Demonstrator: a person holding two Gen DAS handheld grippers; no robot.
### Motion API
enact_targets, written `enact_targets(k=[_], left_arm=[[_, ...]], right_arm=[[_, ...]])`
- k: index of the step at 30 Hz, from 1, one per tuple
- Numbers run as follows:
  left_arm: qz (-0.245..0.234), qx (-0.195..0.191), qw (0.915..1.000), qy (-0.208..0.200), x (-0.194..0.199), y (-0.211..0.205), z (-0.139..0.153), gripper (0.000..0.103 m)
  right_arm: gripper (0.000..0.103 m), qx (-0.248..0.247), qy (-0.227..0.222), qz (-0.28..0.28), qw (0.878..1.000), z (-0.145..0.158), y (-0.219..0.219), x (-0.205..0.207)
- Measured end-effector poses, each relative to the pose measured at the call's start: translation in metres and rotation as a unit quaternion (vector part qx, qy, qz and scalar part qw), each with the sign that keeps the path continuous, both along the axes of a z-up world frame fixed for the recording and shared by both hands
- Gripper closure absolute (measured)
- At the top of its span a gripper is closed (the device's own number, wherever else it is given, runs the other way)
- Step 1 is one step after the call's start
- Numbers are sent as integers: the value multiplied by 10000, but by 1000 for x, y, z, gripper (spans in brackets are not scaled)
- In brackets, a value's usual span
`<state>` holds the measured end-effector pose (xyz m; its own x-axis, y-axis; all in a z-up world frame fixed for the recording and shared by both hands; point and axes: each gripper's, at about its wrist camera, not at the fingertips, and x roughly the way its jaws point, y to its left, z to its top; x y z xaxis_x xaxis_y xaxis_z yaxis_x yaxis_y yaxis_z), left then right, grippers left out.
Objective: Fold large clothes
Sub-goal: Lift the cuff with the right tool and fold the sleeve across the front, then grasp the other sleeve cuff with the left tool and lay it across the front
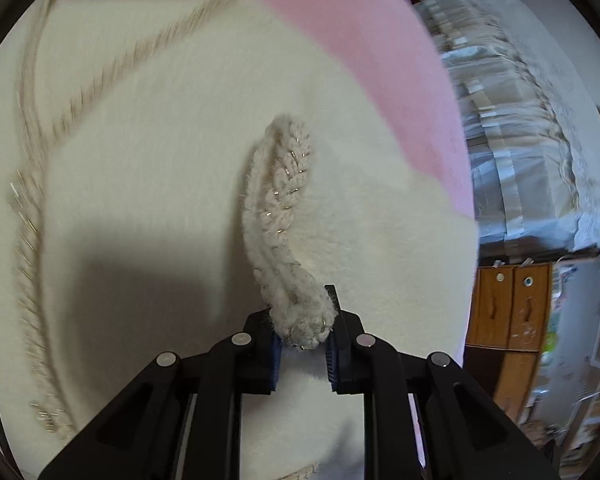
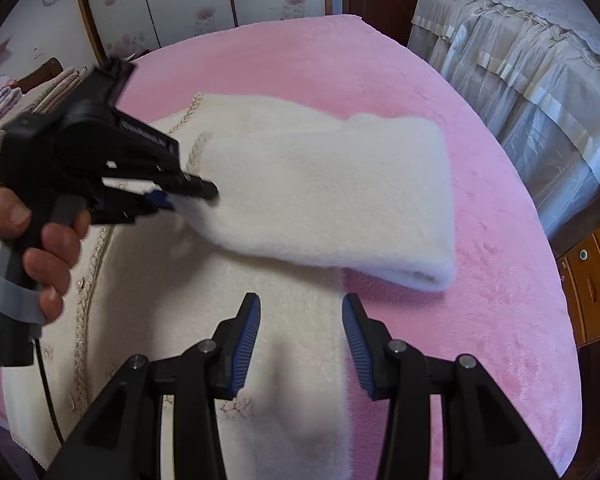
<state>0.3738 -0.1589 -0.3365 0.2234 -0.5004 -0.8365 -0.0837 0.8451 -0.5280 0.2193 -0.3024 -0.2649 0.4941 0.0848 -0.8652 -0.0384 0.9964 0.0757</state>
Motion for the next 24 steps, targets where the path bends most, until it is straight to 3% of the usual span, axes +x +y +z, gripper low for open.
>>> enact_targets(k=[3, 6, 12, 18, 24], left_arm=[[-82, 233, 9968, -757, 2, -1, 55, 89], [-35, 481, 9881, -1462, 5, 2, 107, 89], [531, 985, 9678, -2257, 5, 42, 167, 89], [1271, 1379, 9570, -2213, -9, 106, 167, 90], [1837, 1763, 9584, -1291, -35, 180, 95, 89]], right_arm=[[60, 29, 41, -87, 9999, -1, -7, 2], [60, 7, 119, -267, 9996, -11, -14, 10], [60, 64, 98, -732, 9973, -27, -28, 34], [60, 282, 58, -757, 9967, -33, -23, 58], [60, 127, 140, -407, 9990, -40, 2, 63]])
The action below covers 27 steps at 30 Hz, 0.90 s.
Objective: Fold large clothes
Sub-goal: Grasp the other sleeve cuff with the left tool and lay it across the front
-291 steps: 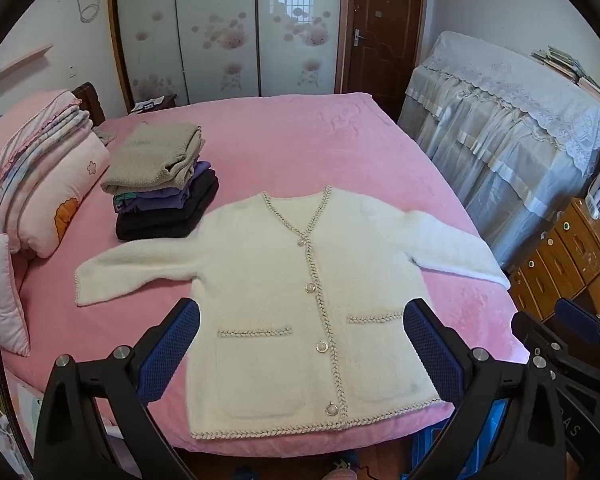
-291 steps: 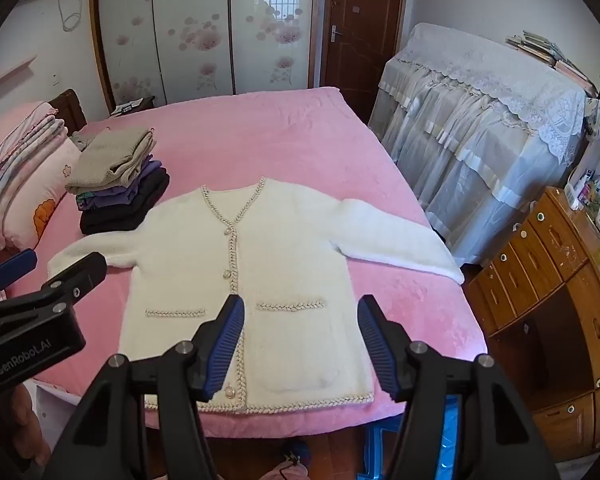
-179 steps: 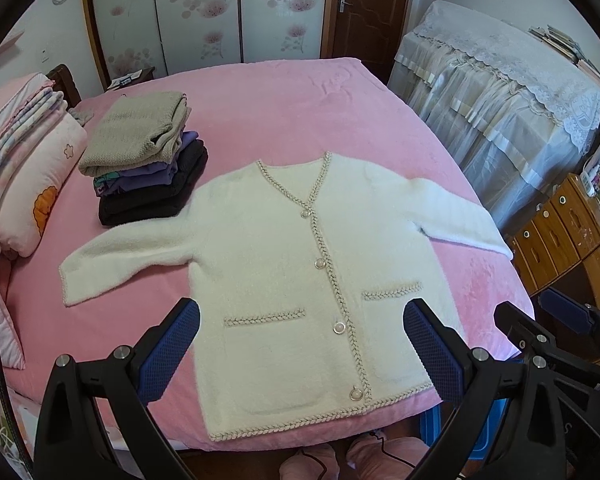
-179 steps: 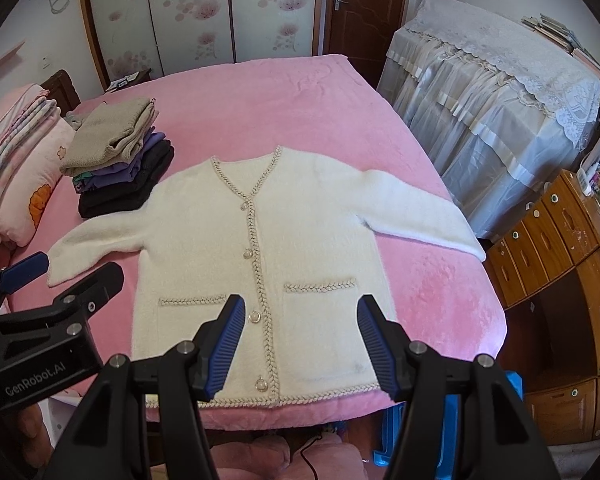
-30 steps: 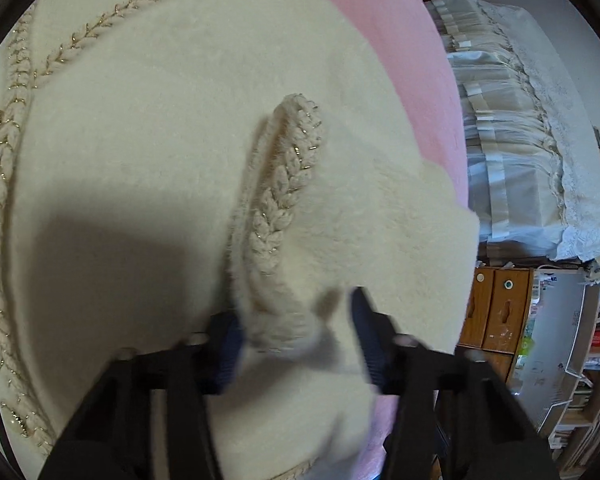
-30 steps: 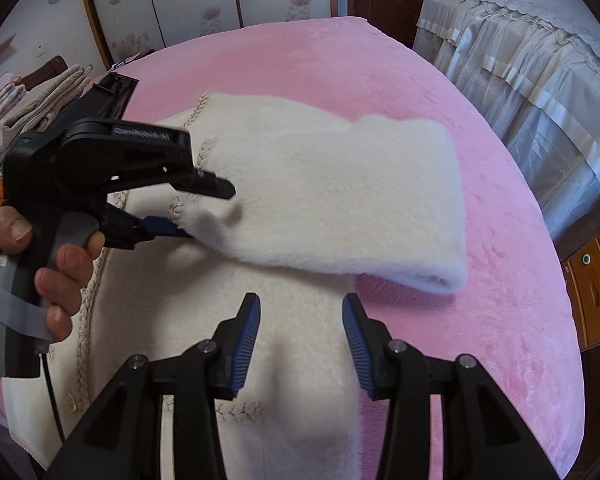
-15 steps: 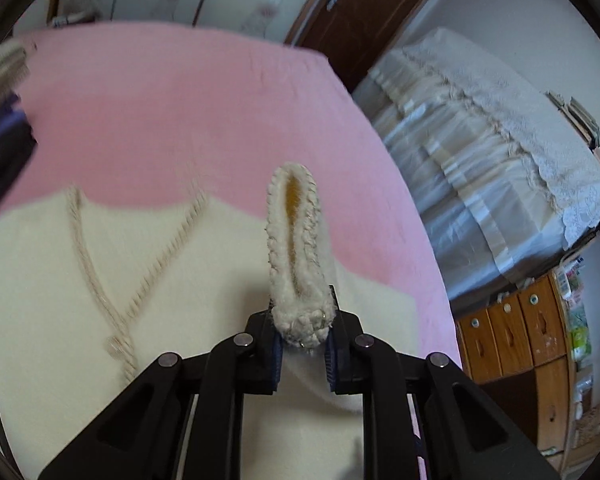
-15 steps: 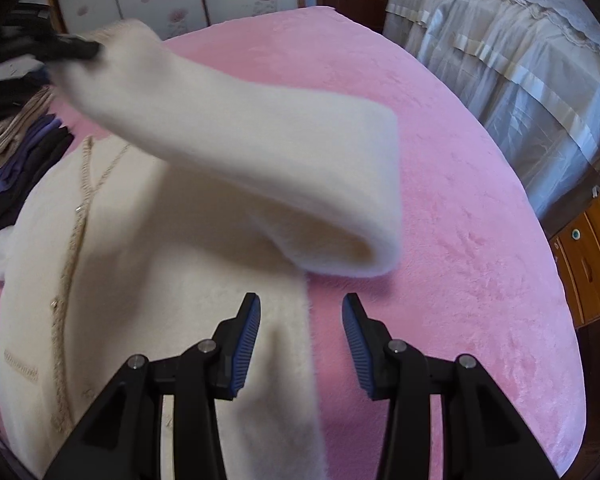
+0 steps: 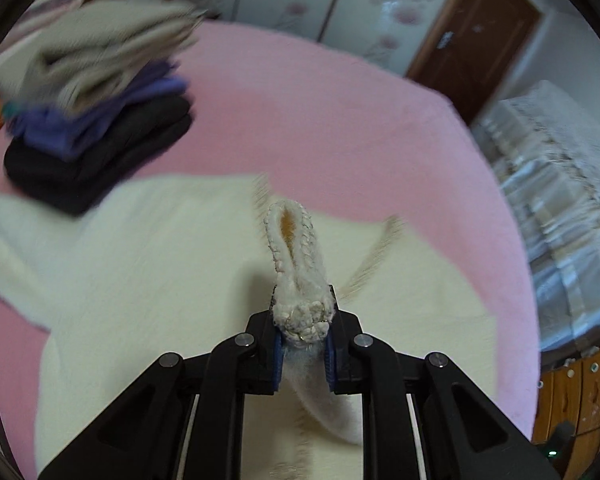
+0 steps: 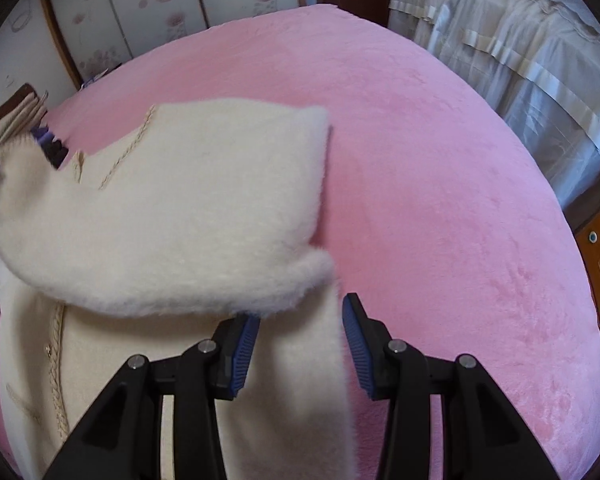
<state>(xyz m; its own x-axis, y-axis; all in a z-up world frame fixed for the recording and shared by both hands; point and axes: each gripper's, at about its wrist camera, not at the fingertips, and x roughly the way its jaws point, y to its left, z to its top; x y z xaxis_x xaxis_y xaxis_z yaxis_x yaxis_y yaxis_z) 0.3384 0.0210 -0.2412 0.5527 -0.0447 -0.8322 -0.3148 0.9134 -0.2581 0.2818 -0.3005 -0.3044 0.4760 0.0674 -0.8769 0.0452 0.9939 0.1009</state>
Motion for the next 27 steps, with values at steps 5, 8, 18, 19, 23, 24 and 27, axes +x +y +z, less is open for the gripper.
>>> enact_targets(k=[5, 8, 18, 19, 23, 24, 27], left_arm=[[299, 85, 9976, 615, -16, 22, -67, 89], [414, 57, 9959, 801, -24, 28, -88, 89], [306, 142, 9956, 872, -34, 25, -106, 86], [306, 98, 9956, 881, -34, 26, -107, 86], [288, 33, 9958, 869, -36, 28, -100, 83], [326, 47, 9964, 779, -35, 30, -97, 83], [367, -80, 9973, 637, -36, 33, -83, 72]], right_arm=[[60, -128, 90, 71, 9999, -4, 7, -3], [60, -298, 97, 102, 9995, -4, 7, -2], [60, -241, 76, -136, 9996, 10, -17, -22], [60, -262, 58, -178, 9995, 13, -19, -23], [60, -412, -34, -175, 9990, 25, -21, -16], [60, -425, -81, -153, 9989, 29, -20, -11], [60, -393, -160, -102, 9990, 38, -13, 2]])
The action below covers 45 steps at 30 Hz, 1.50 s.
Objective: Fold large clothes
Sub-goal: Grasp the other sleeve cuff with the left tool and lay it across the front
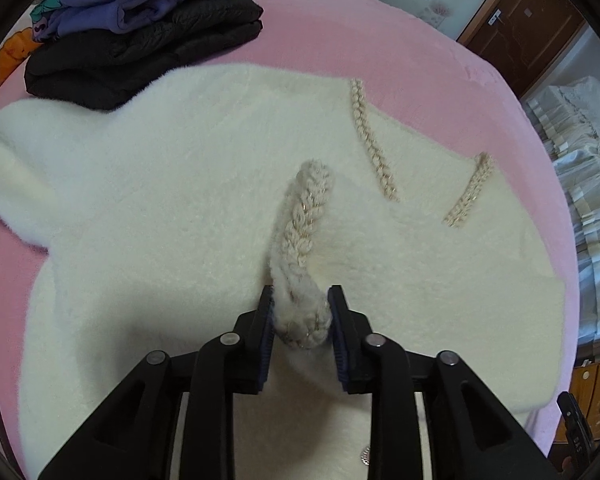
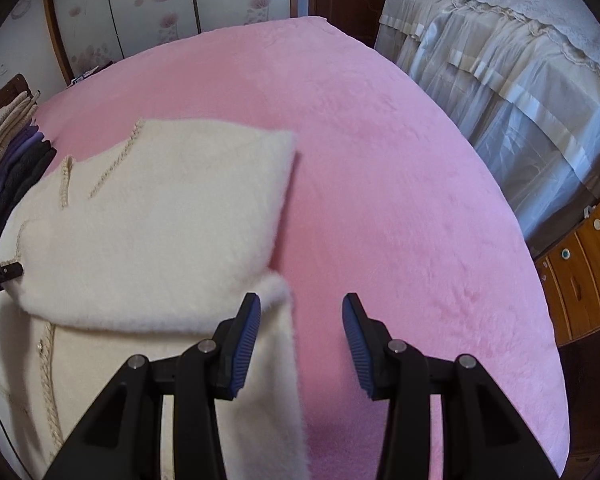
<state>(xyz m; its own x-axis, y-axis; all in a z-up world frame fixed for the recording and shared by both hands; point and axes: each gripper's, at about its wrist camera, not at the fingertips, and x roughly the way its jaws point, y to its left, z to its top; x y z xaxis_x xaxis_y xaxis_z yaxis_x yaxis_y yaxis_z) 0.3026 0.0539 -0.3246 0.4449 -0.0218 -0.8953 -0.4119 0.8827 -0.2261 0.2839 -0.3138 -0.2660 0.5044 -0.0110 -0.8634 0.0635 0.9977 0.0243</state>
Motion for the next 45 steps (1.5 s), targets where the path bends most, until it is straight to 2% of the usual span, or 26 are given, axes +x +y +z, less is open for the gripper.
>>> enact_targets(k=[3, 8, 12, 16, 17, 18, 19, 23, 28, 32, 34, 36, 38, 39, 42, 43, 45], left_arm=[[57, -164, 9997, -189, 2, 8, 10, 55], [-241, -278, 9991, -192, 32, 20, 8, 49], [-559, -169, 9983, 69, 71, 24, -12, 49], [-648, -336, 9971, 234, 97, 26, -30, 43], [-662, -327, 9970, 245, 101, 26, -30, 47], [-727, -252, 9967, 242, 104, 24, -28, 81], [-812, -29, 9963, 281, 106, 20, -25, 88], [-843, 471, 9951, -187, 91, 11, -4, 90], [-454, 831, 9936, -612, 72, 13, 10, 90], [-127, 923, 9952, -288, 72, 22, -16, 89], [-175, 980, 9950, -101, 74, 25, -28, 87], [-243, 1129, 9933, -21, 77, 21, -29, 85], [-237, 1093, 9937, 88, 80, 20, -25, 83], [-195, 1015, 9946, 109, 80, 21, -20, 78], [18, 765, 9970, -101, 68, 24, 2, 73], [58, 734, 9970, -224, 60, 22, 11, 73], [61, 691, 9970, -333, 42, 15, 24, 73]], right_arm=[[60, 54, -94, 66, 9999, 6, 8, 13], [60, 141, -181, 267, 9994, 9, 20, 32], [60, 235, -151, 381, 9989, 8, 24, 51], [60, 265, -122, 382, 9988, 4, 22, 75], [60, 251, -120, 365, 9989, 3, 20, 82], [60, 206, -105, 331, 9992, 0, 19, 89], [60, 171, -68, 295, 9994, -3, 18, 96], [60, 148, -6, 202, 9997, -9, 14, 119], [60, 149, 36, 310, 9994, -16, 21, 133], [61, -54, 203, 553, 9982, -33, 32, 140], [61, -266, 308, 503, 9979, -45, 32, 143], [61, -164, 299, 394, 9986, -45, 26, 144], [60, -24, 277, 305, 9991, -36, 22, 139], [60, 34, 253, 290, 9993, -32, 21, 135], [61, 376, 157, 269, 9988, -13, 15, 114], [63, 452, 133, 279, 9985, -9, 15, 107], [75, 549, 113, 348, 9978, -2, 17, 85]])
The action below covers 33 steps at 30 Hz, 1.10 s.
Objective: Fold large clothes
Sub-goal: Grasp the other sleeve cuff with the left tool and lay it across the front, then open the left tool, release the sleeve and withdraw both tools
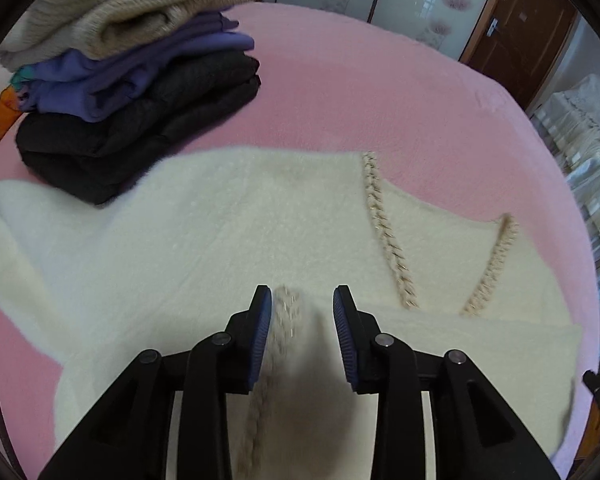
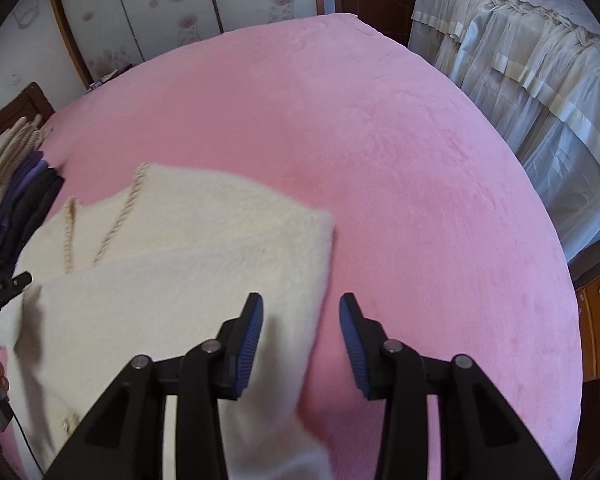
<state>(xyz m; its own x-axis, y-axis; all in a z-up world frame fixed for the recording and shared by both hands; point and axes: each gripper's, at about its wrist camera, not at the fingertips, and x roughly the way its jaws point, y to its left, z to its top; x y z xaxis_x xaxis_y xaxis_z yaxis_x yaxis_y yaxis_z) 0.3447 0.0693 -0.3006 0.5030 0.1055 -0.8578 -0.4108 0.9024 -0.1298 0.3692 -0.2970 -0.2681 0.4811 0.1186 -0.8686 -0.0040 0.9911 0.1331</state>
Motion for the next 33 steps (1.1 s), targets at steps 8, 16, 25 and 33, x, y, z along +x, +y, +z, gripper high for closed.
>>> enact_targets(k=[8, 16, 25, 33], left_arm=[[-450, -148, 9975, 517, -55, -44, -20, 77], [-490, 171, 9949, 865, -62, -52, -48, 79], [-618, -118, 9929, 1006, -72, -54, -3, 31], [-820, -90, 9921, 946, -101, -70, 66, 24]], right_arm=[[98, -209, 290, 520, 9980, -17, 38, -56], [103, -424, 602, 275, 9969, -49, 33, -50], [103, -615, 943, 32, 9936, -17, 38, -50], [103, -416, 656, 41, 9970, 57, 48, -86]])
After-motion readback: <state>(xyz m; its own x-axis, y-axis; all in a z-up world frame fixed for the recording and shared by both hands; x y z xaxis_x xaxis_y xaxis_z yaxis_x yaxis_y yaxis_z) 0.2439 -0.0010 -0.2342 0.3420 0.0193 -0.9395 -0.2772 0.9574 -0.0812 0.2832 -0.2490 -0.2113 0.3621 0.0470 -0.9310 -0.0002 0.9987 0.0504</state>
